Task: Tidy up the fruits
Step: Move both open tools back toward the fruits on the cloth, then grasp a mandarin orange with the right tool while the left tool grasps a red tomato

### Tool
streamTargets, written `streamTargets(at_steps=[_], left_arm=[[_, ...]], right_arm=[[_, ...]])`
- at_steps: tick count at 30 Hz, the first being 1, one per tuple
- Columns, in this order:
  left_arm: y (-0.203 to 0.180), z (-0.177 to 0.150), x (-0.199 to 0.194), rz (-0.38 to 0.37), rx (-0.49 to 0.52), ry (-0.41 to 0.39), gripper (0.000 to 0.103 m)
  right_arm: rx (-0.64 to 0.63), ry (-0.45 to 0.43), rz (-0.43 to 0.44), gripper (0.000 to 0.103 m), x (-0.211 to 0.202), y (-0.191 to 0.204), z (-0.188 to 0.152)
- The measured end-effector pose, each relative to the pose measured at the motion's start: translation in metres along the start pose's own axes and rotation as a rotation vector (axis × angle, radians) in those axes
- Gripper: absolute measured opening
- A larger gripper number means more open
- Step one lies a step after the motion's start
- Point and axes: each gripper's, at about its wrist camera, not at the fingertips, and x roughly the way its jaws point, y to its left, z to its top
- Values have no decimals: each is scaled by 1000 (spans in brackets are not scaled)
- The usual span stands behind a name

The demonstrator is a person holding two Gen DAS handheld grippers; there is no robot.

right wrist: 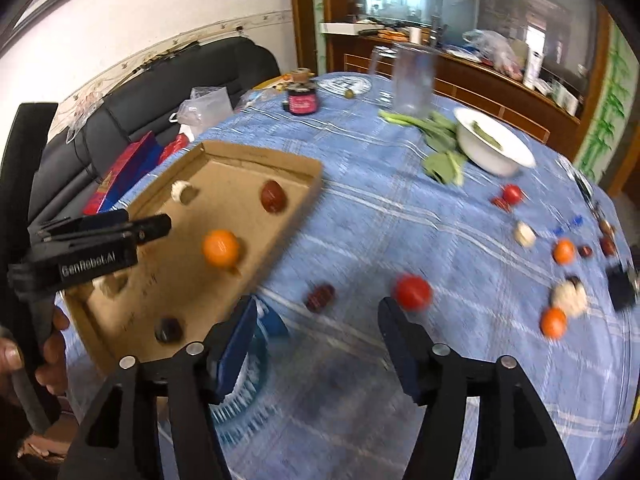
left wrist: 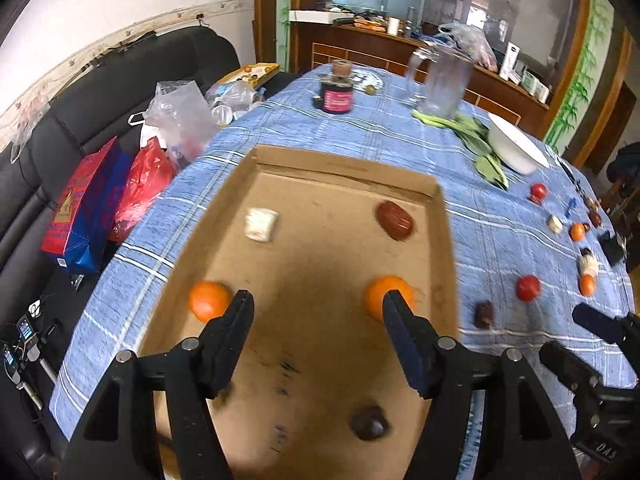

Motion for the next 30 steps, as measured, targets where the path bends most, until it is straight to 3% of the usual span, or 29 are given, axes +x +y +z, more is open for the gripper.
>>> streamTargets(at_steps=[6,10,14,16,24,28,30], left_arm=[[-58,-17,-15,-23,50,4,67],[-106,-23,-15,-45,103,25,67],[-146,-32,-12,-52,143,46,68],[-156,-36,-9,-52,155,57,68],[-175,-40,2,-19,156,92,68],[-179,-39,7,-7,166,102,68],[-180,-37,13,-2,169,115,68]], right_arm=[[83,16,-43,74,-22,-51,-45],[117,2,-160,91,-43,-100,-69],[115,1,-260,102,-58,-142,-78],[117,-2,-284,102,-61,-163,-79],[196,-31,-204,102,-36,-225,-52],[172,-23,-189,101,-12,-225,-42],[130,-15,-211,93,2,-220,-38]])
